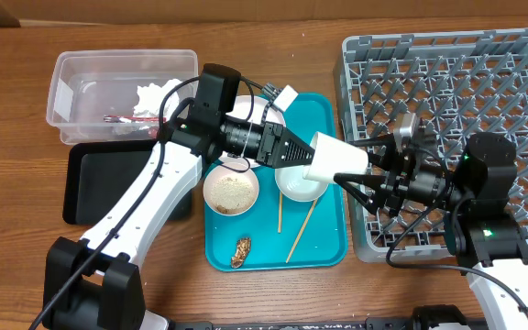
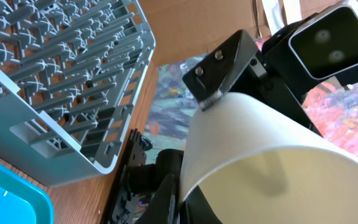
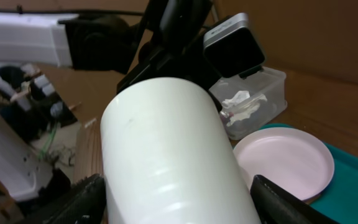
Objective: Sort waste into correct bins and load items into the dishwasher
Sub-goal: 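Hand the paper cup from left gripper to right gripper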
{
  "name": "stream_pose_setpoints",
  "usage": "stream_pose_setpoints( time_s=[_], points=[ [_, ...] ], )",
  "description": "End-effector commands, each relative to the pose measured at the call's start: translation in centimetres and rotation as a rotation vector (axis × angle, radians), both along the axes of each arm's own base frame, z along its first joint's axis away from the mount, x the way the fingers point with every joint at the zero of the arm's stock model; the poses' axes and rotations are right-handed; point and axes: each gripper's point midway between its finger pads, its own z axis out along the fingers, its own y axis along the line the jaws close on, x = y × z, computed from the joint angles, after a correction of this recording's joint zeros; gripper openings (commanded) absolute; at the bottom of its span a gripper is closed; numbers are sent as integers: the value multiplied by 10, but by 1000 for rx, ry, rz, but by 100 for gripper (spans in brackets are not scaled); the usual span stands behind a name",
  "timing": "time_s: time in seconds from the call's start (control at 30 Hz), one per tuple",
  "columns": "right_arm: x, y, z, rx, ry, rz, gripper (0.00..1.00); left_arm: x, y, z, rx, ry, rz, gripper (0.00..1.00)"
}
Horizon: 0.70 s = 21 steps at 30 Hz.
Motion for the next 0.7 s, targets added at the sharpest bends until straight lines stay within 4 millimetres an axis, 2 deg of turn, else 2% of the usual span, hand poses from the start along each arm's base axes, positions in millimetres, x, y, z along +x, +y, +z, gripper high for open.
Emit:
stream_pose_setpoints(
  time_s=[0.0, 0.2, 0.47, 0.67],
  points=[
    [-4, 2, 11, 10, -24, 29, 72, 2, -3, 2, -3, -33, -3, 4],
    [-5, 2, 8, 10, -6, 29, 72, 2, -3, 2, -3, -33, -3, 4],
    [-13, 4, 6, 24, 33, 69, 82, 2, -3, 2, -3, -34, -3, 4],
    [-15, 5, 7, 27, 31, 79, 81, 2, -3, 2, -3, -34, -3, 4]
  ],
)
